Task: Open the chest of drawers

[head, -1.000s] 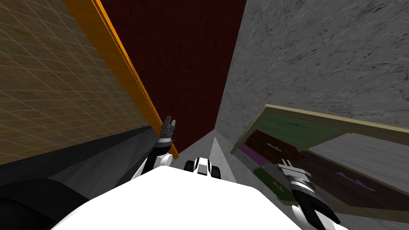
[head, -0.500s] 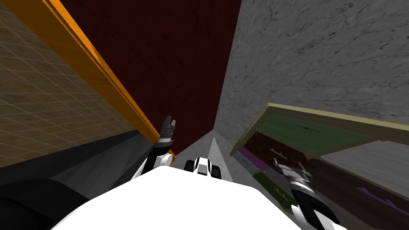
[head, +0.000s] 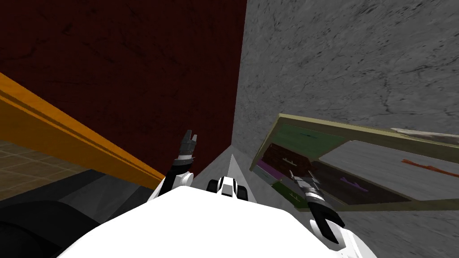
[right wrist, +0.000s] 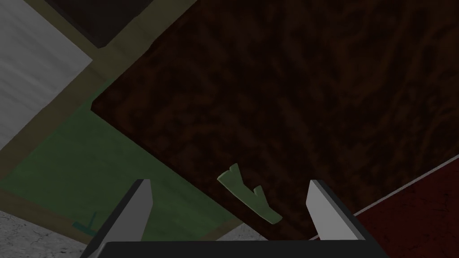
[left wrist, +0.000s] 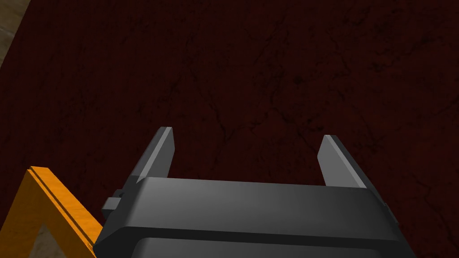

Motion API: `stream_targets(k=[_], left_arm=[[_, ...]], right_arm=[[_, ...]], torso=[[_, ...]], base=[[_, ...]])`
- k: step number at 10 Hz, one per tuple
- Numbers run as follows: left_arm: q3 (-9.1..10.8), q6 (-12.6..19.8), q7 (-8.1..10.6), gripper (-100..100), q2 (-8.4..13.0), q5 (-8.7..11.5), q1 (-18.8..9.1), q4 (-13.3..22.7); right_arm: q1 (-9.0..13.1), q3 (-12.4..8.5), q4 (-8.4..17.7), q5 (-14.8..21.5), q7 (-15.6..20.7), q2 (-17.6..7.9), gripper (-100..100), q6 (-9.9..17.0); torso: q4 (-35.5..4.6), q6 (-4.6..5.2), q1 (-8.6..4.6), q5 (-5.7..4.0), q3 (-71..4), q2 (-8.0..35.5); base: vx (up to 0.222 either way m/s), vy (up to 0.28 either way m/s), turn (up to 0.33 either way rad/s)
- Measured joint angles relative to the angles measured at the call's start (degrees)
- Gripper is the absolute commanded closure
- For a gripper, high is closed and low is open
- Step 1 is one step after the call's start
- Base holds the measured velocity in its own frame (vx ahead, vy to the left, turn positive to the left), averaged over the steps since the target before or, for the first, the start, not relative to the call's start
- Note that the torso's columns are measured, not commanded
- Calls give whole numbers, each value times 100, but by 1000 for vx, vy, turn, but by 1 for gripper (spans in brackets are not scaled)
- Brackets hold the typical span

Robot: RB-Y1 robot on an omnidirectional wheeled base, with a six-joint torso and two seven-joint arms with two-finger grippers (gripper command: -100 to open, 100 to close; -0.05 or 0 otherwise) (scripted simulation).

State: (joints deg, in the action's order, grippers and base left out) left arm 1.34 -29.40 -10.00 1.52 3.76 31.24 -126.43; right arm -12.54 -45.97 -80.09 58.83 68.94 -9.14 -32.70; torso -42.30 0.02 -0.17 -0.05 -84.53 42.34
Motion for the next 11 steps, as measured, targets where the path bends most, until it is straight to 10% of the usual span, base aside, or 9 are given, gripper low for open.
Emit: stream_targets(k=[11], left_arm=[[-1,0,0,0,0,0,-2,0]], right_arm=[[-129,1820,-1181,1313,-711,725,-100,-314]], torso=[[1,-4,11,1,-1,0]], base=[[128,-43,-375]])
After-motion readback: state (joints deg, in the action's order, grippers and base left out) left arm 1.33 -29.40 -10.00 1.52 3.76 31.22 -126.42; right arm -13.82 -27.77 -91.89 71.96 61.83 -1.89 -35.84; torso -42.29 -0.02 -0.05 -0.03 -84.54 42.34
